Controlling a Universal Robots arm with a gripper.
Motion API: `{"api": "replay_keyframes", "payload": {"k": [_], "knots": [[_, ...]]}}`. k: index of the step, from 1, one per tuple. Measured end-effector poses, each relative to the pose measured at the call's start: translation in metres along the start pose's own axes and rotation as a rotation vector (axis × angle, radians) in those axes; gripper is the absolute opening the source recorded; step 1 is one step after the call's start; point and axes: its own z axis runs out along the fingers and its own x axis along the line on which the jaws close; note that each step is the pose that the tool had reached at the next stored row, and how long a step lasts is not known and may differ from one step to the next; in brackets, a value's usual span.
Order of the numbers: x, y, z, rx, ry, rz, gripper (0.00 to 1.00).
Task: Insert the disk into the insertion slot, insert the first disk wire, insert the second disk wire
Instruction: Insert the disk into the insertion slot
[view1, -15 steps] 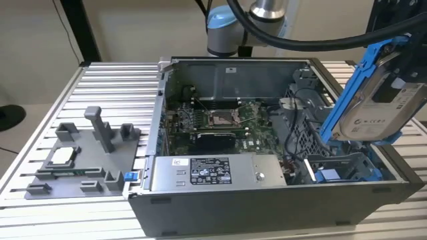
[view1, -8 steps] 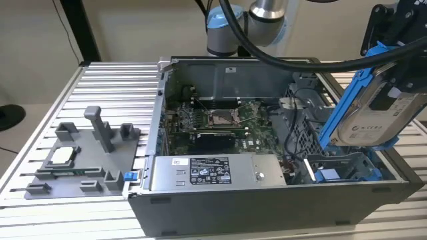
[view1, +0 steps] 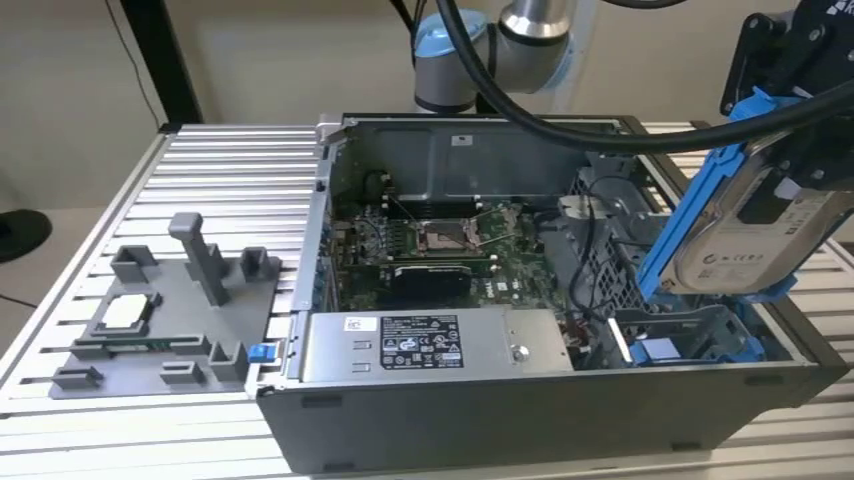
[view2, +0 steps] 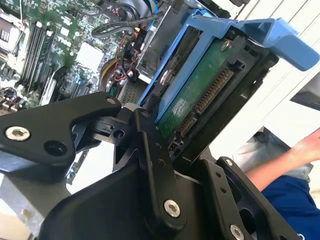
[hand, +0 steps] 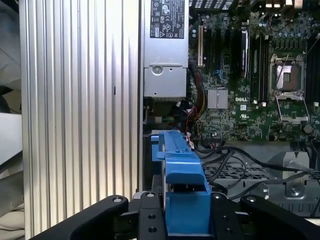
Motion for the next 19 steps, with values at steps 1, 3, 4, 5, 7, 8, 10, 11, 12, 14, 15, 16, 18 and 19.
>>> {"api": "replay_keyframes", "payload": {"k": [1,3,4,5,7,8,10,11,12,14,15,16,18,19], "knots": [[0.0000,0.0000,0.0002,0.0000,0.0000,0.000,0.00],[0.0000,-0.0001,0.0006,0.0000,0.0000,0.000,0.00],[0.0000,-0.0002,0.0008,0.0000,0.0001,0.000,0.00],[0.0000,-0.0003,0.0013,0.0000,0.0000,0.000,0.00],[0.0000,-0.0005,0.0021,0.0000,0.0001,0.000,0.00],[0.0000,-0.0006,0.0026,0.0000,0.0001,0.000,0.00],[0.0000,-0.0007,0.0037,0.0000,0.0001,0.000,0.00],[0.0000,-0.0008,0.0043,0.0000,0.0001,0.000,0.00],[0.0000,-0.0009,0.0048,0.0000,0.0000,0.000,0.00],[0.0000,-0.0009,0.0050,0.0000,0.0001,0.000,0.00],[0.0000,-0.0009,0.0049,0.0000,0.0002,0.000,0.00],[0.0000,-0.0009,0.0050,0.0000,0.0002,0.000,0.00],[0.0000,-0.0009,0.0050,0.0000,0.0001,0.000,0.00],[0.0000,-0.0009,0.0051,0.0000,0.0001,0.000,0.00]]}}
